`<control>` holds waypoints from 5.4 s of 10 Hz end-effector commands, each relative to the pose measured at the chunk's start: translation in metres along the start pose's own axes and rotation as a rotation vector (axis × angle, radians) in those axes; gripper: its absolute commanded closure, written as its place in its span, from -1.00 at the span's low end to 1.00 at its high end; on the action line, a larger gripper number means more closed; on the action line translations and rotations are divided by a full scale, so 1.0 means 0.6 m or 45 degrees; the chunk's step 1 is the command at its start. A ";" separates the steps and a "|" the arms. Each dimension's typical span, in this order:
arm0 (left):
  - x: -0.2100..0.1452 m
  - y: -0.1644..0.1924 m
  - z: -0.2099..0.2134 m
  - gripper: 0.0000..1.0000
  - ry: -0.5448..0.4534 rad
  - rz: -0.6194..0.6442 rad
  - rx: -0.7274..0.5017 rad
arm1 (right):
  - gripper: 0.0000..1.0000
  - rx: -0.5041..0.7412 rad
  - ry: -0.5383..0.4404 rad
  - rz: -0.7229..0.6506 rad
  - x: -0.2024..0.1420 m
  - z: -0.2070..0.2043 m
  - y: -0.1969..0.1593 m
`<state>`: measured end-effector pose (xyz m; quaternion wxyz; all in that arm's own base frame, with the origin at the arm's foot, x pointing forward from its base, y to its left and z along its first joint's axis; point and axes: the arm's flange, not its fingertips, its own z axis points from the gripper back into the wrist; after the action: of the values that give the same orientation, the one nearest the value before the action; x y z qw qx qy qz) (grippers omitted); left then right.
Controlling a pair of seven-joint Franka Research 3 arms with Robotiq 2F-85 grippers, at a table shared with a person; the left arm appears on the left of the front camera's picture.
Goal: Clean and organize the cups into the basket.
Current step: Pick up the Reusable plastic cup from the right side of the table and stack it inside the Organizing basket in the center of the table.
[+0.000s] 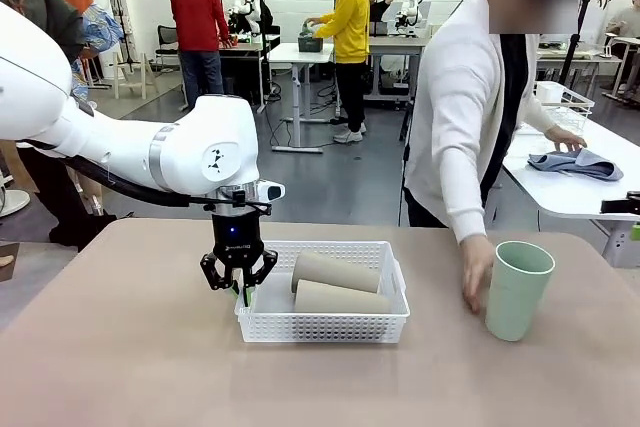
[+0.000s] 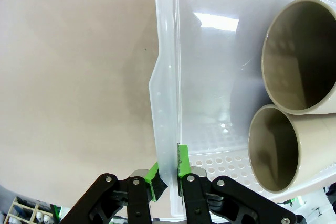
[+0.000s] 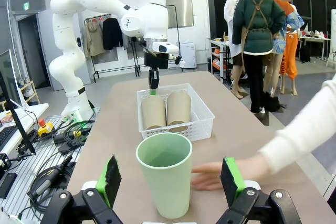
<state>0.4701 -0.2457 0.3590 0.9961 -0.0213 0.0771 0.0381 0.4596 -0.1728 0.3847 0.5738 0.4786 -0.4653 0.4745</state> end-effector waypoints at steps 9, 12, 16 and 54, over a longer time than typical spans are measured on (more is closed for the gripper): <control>0.000 -0.001 0.003 1.00 -0.010 0.001 -0.004 | -1.00 0.009 0.238 0.030 -0.182 -0.001 -0.049; 0.000 -0.001 0.003 1.00 -0.010 0.001 -0.004 | -1.00 0.095 0.266 0.039 -0.204 -0.050 -0.046; 0.000 -0.001 0.003 1.00 -0.010 0.001 -0.004 | -1.00 0.171 0.287 0.018 -0.223 -0.111 -0.050; 0.000 -0.001 0.003 1.00 -0.010 0.001 -0.004 | 0.54 -0.218 0.307 -0.085 0.229 -0.271 0.038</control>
<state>0.4701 -0.2458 0.3587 0.9960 -0.0213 0.0773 0.0381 0.4677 0.0010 0.5002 0.6826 0.3839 -0.4133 0.4647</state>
